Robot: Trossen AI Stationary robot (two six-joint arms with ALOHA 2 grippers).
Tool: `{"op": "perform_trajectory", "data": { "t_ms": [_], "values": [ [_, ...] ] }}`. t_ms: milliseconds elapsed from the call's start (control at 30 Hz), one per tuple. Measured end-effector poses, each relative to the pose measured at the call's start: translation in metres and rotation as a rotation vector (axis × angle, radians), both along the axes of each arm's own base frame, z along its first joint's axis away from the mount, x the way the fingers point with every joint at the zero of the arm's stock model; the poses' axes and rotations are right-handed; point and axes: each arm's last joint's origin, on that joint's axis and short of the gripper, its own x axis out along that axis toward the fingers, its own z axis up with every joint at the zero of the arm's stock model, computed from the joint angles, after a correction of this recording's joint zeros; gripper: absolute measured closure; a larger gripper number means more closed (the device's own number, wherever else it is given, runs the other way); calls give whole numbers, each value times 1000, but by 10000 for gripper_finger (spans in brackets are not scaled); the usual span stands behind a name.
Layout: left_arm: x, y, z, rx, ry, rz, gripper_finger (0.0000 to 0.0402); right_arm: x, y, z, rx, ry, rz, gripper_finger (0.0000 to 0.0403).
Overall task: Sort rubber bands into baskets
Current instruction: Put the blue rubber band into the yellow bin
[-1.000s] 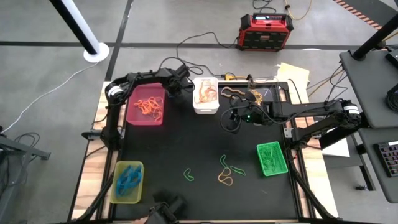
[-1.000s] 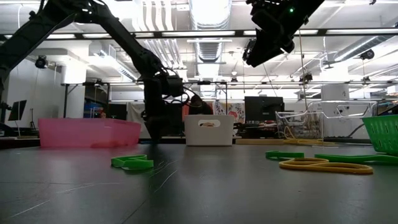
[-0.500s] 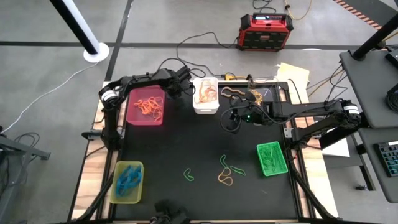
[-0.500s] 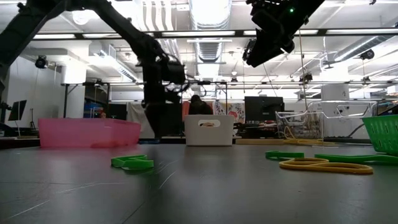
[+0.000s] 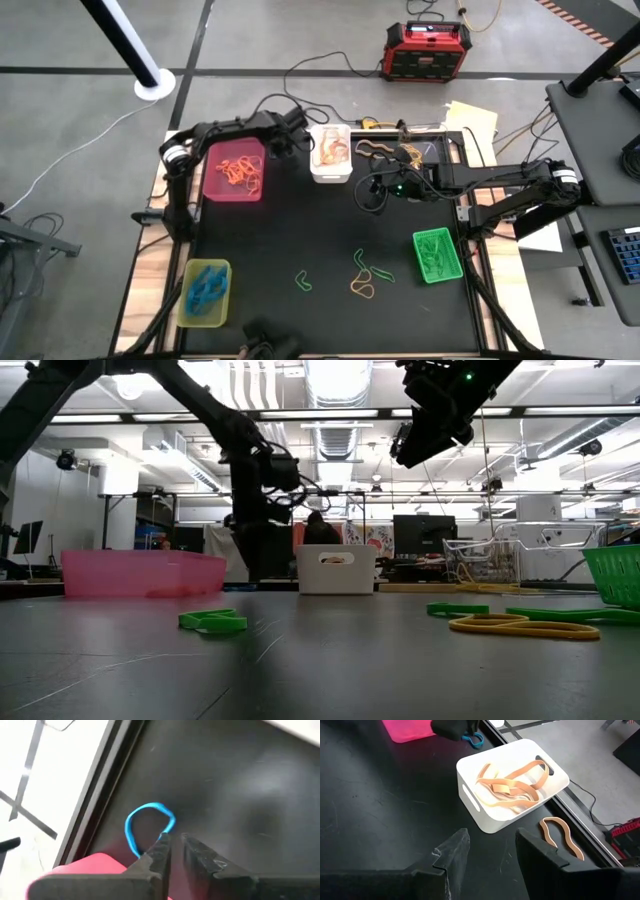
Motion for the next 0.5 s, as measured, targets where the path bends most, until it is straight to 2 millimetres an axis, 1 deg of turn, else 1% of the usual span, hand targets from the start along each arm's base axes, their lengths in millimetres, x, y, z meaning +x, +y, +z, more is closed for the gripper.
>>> {"op": "perform_trajectory", "data": {
  "t_ms": [133,333,500],
  "values": [
    [-4,10,-11,-5,20,27,334,0,0,0,2,0,2,245],
    [-4,17,-25,1,50,40,271,0,0,0,2,-1,2,245],
    [-4,19,-32,6,80,11,242,0,0,0,2,-1,2,245]
  ]
}}
